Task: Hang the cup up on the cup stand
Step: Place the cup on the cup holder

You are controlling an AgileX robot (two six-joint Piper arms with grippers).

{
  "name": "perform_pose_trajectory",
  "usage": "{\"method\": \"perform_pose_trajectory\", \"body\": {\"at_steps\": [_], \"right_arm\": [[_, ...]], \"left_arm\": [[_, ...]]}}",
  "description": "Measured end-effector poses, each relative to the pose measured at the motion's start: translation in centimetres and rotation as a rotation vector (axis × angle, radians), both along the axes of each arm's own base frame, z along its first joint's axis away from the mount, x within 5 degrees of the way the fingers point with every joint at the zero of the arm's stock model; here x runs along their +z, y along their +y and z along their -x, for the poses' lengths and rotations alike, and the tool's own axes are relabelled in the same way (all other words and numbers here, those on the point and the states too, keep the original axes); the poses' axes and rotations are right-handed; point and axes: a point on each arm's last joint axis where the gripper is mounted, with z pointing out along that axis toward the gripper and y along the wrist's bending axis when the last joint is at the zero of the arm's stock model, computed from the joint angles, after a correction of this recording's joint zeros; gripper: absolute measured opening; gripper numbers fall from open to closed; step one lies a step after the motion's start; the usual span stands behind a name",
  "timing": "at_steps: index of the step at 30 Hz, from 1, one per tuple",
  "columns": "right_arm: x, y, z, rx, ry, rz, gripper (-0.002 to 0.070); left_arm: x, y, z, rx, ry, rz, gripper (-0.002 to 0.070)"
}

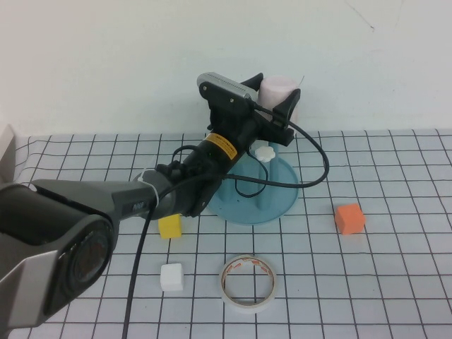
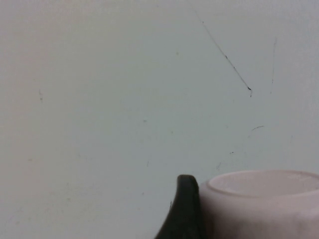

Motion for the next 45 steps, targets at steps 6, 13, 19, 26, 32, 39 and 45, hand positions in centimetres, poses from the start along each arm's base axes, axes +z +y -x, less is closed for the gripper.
{"method": "perform_pose_trajectory", "body": {"at_steps": [6,13,19,26,32,39,45], "right_arm": [[0.0,0.0,0.0,0.000,0.000,0.000,-0.0001],[0.0,0.0,0.0,0.000,0.000,0.000,-0.0001],[0.0,0.0,0.0,0.000,0.000,0.000,-0.0001],[0.0,0.0,0.0,0.000,0.000,0.000,-0.0001],[0.0,0.0,0.0,0.000,0.000,0.000,-0.0001],[0.0,0.0,0.0,0.000,0.000,0.000,-0.0001],[0.0,0.0,0.0,0.000,0.000,0.000,-0.0001]], "left_arm": [[-0.1,-0.1,0.1,-0.011,0.000,-0.020,0.0545],[-0.3,-0.5,0.3,-0.050,-0.015,-0.076,0.0544],[-0.4,-0.6,0.4,-0.058,-0.019,-0.084,0.0544],[-0.4,-0.6,0.4,-0.069,-0.009,-0.076,0.0545],[-0.4,-0.7,0.5,-0.083,0.001,-0.069,0.0585],[-0.4,-0.7,0.5,-0.083,-0.004,-0.074,0.0594],[0.7,-0.5,0.6,-0.081,-0.035,-0.063,0.0538]]}}
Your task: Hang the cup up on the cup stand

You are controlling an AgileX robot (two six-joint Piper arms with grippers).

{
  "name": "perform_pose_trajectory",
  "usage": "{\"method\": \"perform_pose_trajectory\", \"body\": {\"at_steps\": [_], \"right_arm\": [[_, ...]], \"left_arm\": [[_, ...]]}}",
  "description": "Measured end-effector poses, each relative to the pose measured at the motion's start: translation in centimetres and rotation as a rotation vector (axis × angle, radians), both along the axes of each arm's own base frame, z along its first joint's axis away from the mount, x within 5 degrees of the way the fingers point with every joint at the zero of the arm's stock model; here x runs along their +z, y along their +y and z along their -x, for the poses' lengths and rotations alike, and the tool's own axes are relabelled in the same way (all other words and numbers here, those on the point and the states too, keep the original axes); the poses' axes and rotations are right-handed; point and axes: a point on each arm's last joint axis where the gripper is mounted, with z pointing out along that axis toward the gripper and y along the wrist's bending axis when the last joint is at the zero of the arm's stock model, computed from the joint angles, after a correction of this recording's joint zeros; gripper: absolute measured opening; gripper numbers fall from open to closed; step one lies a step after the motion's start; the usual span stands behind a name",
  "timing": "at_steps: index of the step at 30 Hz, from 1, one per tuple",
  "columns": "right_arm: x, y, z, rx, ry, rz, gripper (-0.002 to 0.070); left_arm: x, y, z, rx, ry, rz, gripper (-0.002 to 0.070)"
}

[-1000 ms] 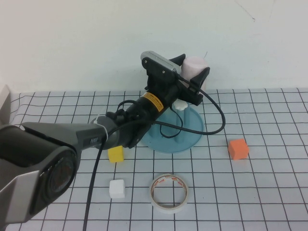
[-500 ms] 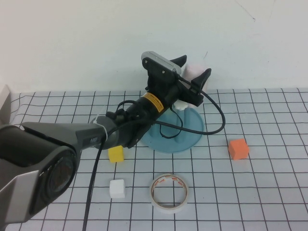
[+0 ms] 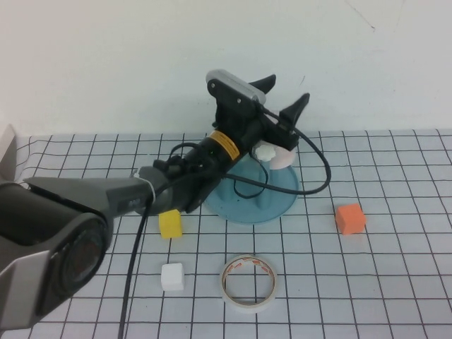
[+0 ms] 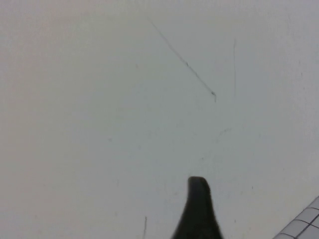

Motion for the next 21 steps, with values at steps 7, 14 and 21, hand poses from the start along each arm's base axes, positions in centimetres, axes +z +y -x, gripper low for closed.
{"method": "perform_pose_trajectory", "body": {"at_steps": [7,14,21], "right_arm": [[0.0,0.0,0.0,0.000,0.000,0.000,-0.0001],[0.0,0.0,0.0,0.000,0.000,0.000,-0.0001],[0.0,0.0,0.0,0.000,0.000,0.000,-0.0001]], "left_arm": [[7.5,1.4,1.1,-0.026,-0.154,-0.104,0.0130],[16.8,3.3,4.4,0.021,-0.258,-0.287,0.0008],[26.4,7.9,9.5,0.247,-0.221,-0.328,0.0001]]}}
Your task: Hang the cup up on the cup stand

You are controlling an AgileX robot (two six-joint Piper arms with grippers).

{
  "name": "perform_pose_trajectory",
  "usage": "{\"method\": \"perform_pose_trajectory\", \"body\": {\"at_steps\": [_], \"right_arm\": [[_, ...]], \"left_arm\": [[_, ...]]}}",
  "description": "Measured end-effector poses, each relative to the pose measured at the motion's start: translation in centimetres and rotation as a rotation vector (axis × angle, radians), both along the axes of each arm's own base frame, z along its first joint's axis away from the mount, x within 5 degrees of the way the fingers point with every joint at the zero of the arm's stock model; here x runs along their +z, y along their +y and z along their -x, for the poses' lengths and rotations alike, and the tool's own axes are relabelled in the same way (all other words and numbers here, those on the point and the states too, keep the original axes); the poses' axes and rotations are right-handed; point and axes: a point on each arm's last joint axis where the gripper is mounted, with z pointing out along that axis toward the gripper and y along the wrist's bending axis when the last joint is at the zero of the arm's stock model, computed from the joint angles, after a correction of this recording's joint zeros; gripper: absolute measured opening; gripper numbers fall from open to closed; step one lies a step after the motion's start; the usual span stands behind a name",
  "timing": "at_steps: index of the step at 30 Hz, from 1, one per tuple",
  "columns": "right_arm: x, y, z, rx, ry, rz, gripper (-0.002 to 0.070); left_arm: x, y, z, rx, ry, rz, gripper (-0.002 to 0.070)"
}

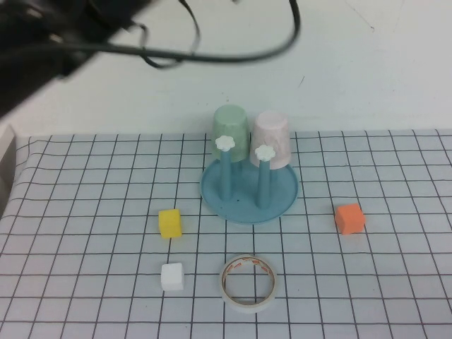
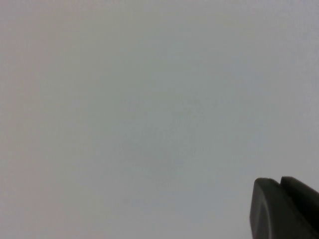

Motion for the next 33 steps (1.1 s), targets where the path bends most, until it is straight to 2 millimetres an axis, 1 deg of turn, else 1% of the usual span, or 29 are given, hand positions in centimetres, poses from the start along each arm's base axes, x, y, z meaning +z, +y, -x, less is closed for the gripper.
{"method": "perform_pose_trajectory", "body": {"at_steps": [2,3,6,9,10,12,14,16,19,21,25,31,33], "right_arm": [[0.0,0.0,0.0,0.000,0.000,0.000,-0.0001],[0.0,0.0,0.0,0.000,0.000,0.000,-0.0001],[0.0,0.0,0.0,0.000,0.000,0.000,-0.0001],[0.0,0.0,0.0,0.000,0.000,0.000,-0.0001],[0.0,0.0,0.0,0.000,0.000,0.000,-0.0001],[0.0,0.0,0.0,0.000,0.000,0.000,-0.0001],[0.0,0.0,0.0,0.000,0.000,0.000,-0.0001],[0.0,0.0,0.0,0.000,0.000,0.000,-0.0001],[0.0,0.0,0.0,0.000,0.000,0.000,-0.0001],[0.0,0.0,0.0,0.000,0.000,0.000,-0.0001],[0.0,0.0,0.0,0.000,0.000,0.000,-0.0001],[0.0,0.0,0.0,0.000,0.000,0.000,-0.0001],[0.0,0.0,0.0,0.000,0.000,0.000,-0.0001]], "left_arm": [[2.6,1.6,2.1,0.058,-0.012,0.023,0.0000],[3.5,2.2,2.9,0.085,-0.012,0.029,0.0000],[6.3,4.3,6.4,0.117,-0.057,0.061,0.0000],[7.5,6.0,9.8,0.129,-0.087,0.080,0.0000],[7.6,6.6,11.0,0.127,-0.094,0.088,0.0000],[7.2,7.6,13.1,0.129,-0.090,0.093,0.0000],[6.6,8.7,15.4,0.127,-0.091,0.103,0.0000],[5.3,9.6,17.4,0.126,-0.076,0.104,0.0000],[3.1,10.8,19.7,0.131,-0.050,0.095,0.0000],[1.6,11.6,21.1,0.149,-0.026,0.087,0.0000],[-2.0,13.5,23.4,0.229,0.069,0.075,0.0000],[-6.3,16.2,27.1,0.302,0.164,0.157,0.0000],[-7.8,16.8,28.0,0.324,0.187,0.169,0.0000]]}}
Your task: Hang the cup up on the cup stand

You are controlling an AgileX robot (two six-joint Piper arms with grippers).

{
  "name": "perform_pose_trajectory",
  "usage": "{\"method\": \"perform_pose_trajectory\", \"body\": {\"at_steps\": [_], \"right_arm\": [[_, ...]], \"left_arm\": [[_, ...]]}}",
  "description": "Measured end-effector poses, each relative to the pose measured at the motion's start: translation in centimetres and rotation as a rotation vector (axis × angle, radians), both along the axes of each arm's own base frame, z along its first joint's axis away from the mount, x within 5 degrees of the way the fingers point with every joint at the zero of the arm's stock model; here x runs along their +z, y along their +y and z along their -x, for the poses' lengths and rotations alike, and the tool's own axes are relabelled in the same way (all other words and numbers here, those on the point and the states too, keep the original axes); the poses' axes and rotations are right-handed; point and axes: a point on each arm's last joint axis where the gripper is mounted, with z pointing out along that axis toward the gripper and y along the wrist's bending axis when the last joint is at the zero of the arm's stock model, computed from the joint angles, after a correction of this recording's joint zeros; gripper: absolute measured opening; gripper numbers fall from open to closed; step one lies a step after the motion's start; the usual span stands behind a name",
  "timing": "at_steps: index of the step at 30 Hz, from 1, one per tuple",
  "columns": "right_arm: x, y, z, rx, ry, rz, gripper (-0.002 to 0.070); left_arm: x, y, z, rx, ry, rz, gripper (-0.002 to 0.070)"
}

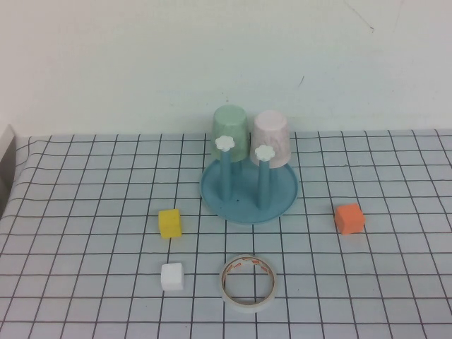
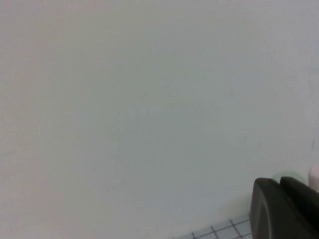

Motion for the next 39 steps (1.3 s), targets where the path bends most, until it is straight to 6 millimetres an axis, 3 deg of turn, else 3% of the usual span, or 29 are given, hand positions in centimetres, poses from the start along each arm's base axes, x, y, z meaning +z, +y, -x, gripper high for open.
{"method": "perform_pose_trajectory", "body": {"at_steps": [3,4,9,19,29,34,39], "right_arm": [[0.0,0.0,0.0,0.000,0.000,0.000,-0.0001],[0.0,0.0,0.0,0.000,0.000,0.000,-0.0001],[0.0,0.0,0.0,0.000,0.000,0.000,-0.0001],[0.0,0.0,0.0,0.000,0.000,0.000,-0.0001],[0.0,0.0,0.0,0.000,0.000,0.000,-0.0001],[0.0,0.0,0.0,0.000,0.000,0.000,-0.0001],[0.0,0.0,0.0,0.000,0.000,0.000,-0.0001]], "left_arm": [[-2.2,1.0,1.0,0.055,0.042,-0.005,0.0000],[-3.9,1.7,1.3,0.108,0.101,-0.019,0.0000],[-7.1,2.8,1.3,0.229,0.270,-0.030,0.0000],[-7.6,3.0,1.2,0.264,0.312,0.024,-0.0001],[-6.2,2.1,1.1,0.177,0.140,-0.009,-0.0001],[-7.6,1.7,0.9,0.183,0.178,0.011,-0.0001],[-10.7,1.7,0.4,0.228,0.168,0.035,-0.0001]]}}
